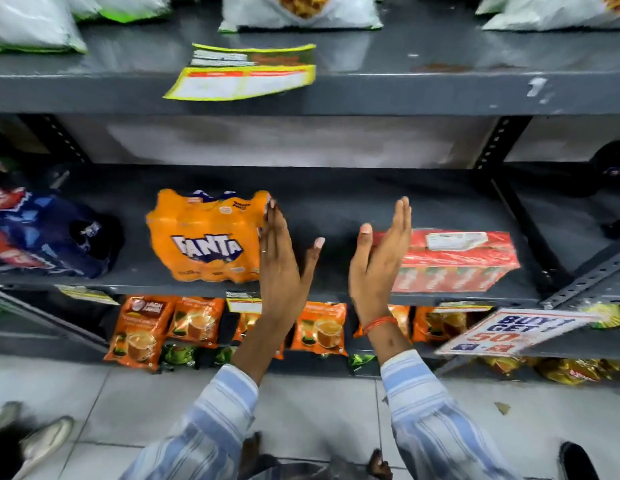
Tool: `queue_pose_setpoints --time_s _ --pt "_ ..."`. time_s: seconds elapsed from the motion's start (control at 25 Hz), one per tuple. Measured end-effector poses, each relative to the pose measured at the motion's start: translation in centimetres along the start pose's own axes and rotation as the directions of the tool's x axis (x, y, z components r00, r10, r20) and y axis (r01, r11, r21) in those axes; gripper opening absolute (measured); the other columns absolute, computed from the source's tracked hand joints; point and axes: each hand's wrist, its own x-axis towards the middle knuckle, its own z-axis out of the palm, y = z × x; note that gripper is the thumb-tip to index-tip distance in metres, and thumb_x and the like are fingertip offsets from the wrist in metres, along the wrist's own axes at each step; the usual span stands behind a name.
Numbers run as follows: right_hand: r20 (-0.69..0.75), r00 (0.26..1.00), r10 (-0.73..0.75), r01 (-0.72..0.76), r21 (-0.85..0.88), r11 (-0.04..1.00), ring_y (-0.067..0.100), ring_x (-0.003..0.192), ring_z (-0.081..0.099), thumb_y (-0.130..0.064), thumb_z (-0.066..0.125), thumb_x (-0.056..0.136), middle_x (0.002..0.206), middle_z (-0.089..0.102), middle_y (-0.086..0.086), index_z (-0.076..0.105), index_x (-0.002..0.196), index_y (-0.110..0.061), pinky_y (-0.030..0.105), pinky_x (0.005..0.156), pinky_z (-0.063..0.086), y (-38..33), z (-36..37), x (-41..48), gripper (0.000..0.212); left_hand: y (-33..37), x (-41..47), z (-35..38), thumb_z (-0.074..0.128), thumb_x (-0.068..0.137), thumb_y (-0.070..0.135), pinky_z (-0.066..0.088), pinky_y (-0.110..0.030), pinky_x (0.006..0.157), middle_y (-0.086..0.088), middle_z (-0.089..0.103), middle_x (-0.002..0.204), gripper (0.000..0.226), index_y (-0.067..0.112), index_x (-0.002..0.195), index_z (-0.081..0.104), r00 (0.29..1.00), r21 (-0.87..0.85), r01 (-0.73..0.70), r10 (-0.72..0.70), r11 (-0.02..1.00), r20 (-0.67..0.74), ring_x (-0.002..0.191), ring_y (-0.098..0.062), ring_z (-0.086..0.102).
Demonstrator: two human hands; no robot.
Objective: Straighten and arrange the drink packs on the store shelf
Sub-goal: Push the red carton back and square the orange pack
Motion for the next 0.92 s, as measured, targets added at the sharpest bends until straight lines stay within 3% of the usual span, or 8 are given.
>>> queue_pose_setpoints --time_s 0.16,0.24,0.36,0.44,0.52,0.72,0.92 --pt "0.111 0.994 0.02 -0.024 0.032 0.999 0.021 0.144 0.026 -0.029 0.04 0.096 0.153 0.032 0.006 0.028 0.145 -0.007 0.028 0.12 0.02 -2.9 7.9 -3.5 0.055 -8.1 1.4 -7.3 0.025 0.086 0.068 0.004 -0.043 0.121 -0.011 0.003 0.158 0.088 0.009 0.147 0.003 0.993 0.075 0.02 -0.01 0.997 -0.12 0.147 -0.023 0.003" --pt "0.198 0.977 0.081 -0.098 0.078 0.992 0.018 0.143 0.03 -0.037 0.041 0.095 0.152 0.034 0.003 0.03 0.145 -0.012 0.034 0.12 0.024 -3.9 11.3 -5.6 0.057 -12.7 2.7 -10.8 0.026 0.083 0.072 0.001 -0.043 0.119 -0.014 -0.002 0.158 0.096 0.005 0.147 0.002 0.985 0.095 0.08 -0.064 0.992 -0.162 0.147 -0.028 0.001" --pt "0.244 0.957 0.158 -0.18 0.067 0.981 0.016 0.137 0.038 -0.047 0.043 0.091 0.147 0.041 0.004 0.034 0.142 -0.019 0.044 0.115 0.032 -4.2 13.8 -7.2 0.059 -17.1 4.4 -13.7 0.032 0.071 0.084 0.016 -0.045 0.12 -0.019 0.013 0.157 0.114 0.003 0.147 0.006 0.983 -0.13 0.178 -0.183 0.975 -0.021 0.146 -0.03 0.015" --pt "0.221 0.958 0.182 -0.196 0.045 0.98 0.016 0.134 0.041 -0.046 0.045 0.091 0.143 0.044 0.004 0.036 0.14 -0.021 0.046 0.113 0.035 -4.2 14.0 -7.3 0.056 -17.9 4.8 -13.8 0.036 0.067 0.085 0.033 -0.046 0.113 -0.019 0.032 0.151 0.114 0.006 0.146 0.017 0.983 -0.222 0.183 -0.169 0.958 0.077 0.138 -0.031 0.034" --pt "0.213 0.961 0.177 -0.185 0.018 0.983 0.017 0.132 0.043 -0.045 0.045 0.092 0.141 0.046 0.004 0.038 0.139 -0.02 0.047 0.111 0.037 -4.4 14.1 -7.5 0.053 -18.0 5.0 -13.7 0.041 0.068 0.082 0.041 -0.046 0.107 -0.015 0.042 0.145 0.105 0.011 0.144 0.024 0.982 -0.244 0.183 -0.167 0.952 0.086 0.131 -0.028 0.044" --pt "0.215 0.961 0.174 -0.176 -0.008 0.984 0.019 0.131 0.044 -0.054 0.041 0.089 0.139 0.048 0.003 0.039 0.137 -0.023 0.05 0.107 0.041 -4.4 13.5 -7.2 0.057 -17.3 4.7 -13.1 0.045 0.068 0.08 0.053 -0.049 0.092 -0.011 0.049 0.138 0.096 0.019 0.139 0.029 0.975 -0.258 0.223 -0.213 0.94 0.066 0.121 -0.026 0.055" --pt "0.204 0.964 0.173 -0.179 0.011 0.984 0.02 0.13 0.045 -0.066 0.038 0.085 0.139 0.047 0.005 0.039 0.136 -0.023 0.05 0.106 0.043 -3.3 11.9 -6.9 0.066 -15.6 4.1 -12.1 0.045 0.068 0.08 0.056 -0.048 0.089 -0.01 0.05 0.137 0.095 0.019 0.139 0.029 0.971 -0.249 0.237 -0.225 0.939 0.076 0.119 -0.024 0.057"
